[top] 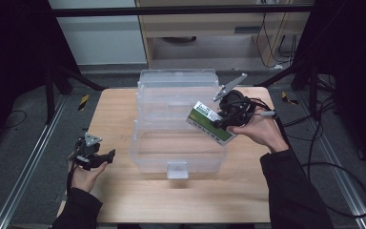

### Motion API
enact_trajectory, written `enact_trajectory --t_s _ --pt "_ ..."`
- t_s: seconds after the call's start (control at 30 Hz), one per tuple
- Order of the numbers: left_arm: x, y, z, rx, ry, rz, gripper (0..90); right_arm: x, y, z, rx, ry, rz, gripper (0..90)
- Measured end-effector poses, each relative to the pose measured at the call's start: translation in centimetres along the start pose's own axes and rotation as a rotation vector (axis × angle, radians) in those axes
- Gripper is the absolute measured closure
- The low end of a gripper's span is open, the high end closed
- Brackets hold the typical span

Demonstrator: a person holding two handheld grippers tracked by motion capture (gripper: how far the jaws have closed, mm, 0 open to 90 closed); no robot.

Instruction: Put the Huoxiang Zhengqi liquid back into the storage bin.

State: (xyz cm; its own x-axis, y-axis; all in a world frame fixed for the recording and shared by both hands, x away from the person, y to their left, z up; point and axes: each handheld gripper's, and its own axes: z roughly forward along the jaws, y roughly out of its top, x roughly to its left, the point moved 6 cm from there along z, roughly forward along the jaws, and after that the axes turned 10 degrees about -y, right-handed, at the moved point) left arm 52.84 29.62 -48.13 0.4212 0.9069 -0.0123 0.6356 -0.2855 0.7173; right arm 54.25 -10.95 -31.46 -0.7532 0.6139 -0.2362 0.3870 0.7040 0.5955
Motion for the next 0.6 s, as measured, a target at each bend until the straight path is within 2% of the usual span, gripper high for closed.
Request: enact_trajectory --t_s 0.27,0.6 --pt "0.0 0.0 0.0 0.001 -0.001 0.000 34.6 0.4 0.7 0.8 0.000 0.079 -0.073 64.4" --pt "0.0 0.0 0.1 0.006 -0.001 0.001 34.6 0.6 0.7 2.1 0.025 0.131 -0.140 64.3"
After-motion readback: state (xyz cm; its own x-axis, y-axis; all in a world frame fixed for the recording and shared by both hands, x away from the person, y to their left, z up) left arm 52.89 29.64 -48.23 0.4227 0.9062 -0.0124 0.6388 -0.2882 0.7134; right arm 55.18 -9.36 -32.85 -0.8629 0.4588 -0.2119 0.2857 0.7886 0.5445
